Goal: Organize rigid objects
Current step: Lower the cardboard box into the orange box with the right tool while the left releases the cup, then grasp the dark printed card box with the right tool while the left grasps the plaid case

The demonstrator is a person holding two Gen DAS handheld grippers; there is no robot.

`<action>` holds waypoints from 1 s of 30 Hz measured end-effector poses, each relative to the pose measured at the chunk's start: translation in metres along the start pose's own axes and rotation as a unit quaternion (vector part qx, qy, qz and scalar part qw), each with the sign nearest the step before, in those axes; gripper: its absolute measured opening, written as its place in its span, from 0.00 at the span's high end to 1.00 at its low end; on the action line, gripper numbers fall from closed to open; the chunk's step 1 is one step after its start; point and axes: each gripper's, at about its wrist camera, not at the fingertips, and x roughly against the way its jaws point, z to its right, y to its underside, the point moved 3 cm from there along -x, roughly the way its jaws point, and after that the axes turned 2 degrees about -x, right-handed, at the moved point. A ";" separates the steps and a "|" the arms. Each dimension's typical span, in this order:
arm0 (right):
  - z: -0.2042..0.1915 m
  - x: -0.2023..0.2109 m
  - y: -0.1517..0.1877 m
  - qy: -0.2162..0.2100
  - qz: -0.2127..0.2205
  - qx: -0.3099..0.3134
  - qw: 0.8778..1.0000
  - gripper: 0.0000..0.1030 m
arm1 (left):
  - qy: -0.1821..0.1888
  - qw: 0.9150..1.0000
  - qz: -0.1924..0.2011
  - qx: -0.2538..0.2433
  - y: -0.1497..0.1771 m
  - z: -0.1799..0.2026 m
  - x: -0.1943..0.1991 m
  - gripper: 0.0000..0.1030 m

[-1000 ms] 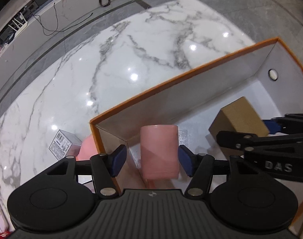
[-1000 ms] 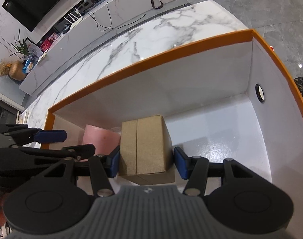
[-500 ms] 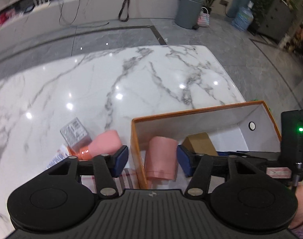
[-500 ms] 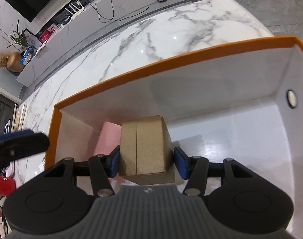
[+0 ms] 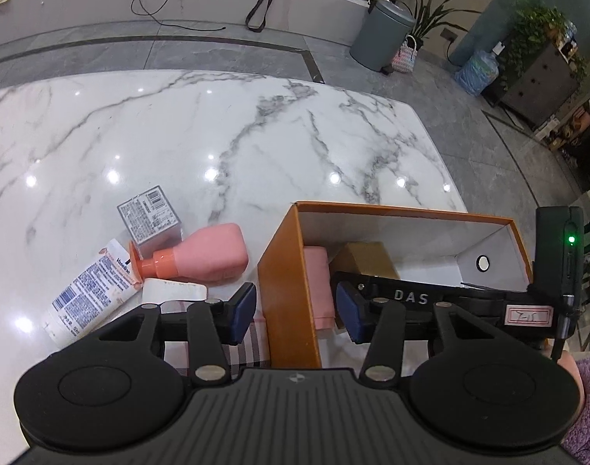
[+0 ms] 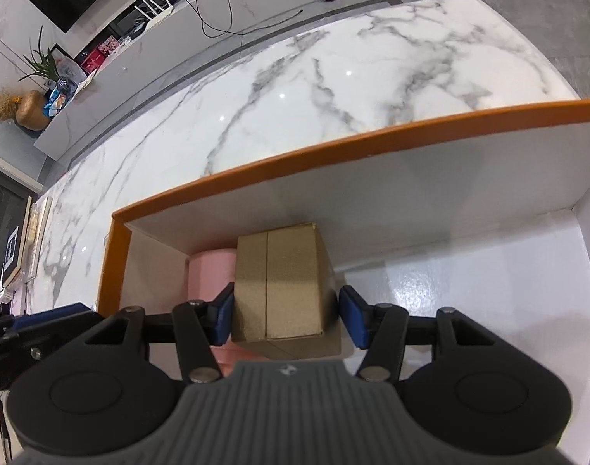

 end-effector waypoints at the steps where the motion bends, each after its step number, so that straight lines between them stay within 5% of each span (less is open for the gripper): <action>1: 0.000 0.001 0.000 -0.003 -0.001 0.000 1.000 0.42 | 0.002 1.000 0.001 0.002 0.001 -0.001 0.001 0.45; 12: -0.002 0.023 0.020 -0.003 -0.024 0.066 0.998 0.38 | 0.014 0.999 0.019 0.040 0.022 -0.021 0.021 0.45; 20: -0.006 0.023 0.031 0.005 -0.036 0.107 0.994 0.75 | 0.011 0.994 0.047 0.095 0.041 -0.050 0.039 0.45; 30: -0.007 0.013 0.025 0.035 -0.023 0.112 0.993 0.84 | -0.023 0.988 0.066 0.137 0.059 -0.088 0.056 0.45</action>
